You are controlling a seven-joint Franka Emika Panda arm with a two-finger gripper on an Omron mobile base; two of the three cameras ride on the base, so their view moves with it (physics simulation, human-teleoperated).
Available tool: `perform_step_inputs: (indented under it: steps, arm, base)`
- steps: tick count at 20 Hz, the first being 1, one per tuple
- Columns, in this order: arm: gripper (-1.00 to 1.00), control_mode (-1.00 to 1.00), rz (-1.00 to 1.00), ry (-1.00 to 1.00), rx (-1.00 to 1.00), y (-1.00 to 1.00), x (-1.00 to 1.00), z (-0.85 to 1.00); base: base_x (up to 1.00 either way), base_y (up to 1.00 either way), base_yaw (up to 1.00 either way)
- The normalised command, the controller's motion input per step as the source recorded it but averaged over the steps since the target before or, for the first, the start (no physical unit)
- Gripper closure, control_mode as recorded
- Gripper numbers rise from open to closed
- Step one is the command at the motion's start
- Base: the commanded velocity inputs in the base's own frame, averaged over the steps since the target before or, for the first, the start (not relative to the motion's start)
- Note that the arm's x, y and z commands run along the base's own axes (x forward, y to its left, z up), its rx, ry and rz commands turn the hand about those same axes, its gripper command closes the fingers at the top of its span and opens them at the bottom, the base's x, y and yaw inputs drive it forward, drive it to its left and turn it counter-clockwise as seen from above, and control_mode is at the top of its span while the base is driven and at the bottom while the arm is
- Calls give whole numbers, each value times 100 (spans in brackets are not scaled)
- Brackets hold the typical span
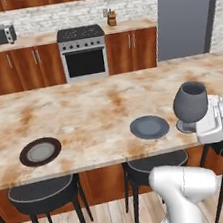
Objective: Retrieve the wine glasses from the counter and place one next to each plate.
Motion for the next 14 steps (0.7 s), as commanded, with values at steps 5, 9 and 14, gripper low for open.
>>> perform_step_inputs:
  steps: [5,9,14]
  arm:
    - [100,100,0,0,0,0,0,0]
    - [100,100,0,0,0,0,0,0]
    - [100,100,0,0,0,0,0,0]
  base:
    - [-38,-5,17]
    - [-13,-14,15]
    - [1,-29,6]
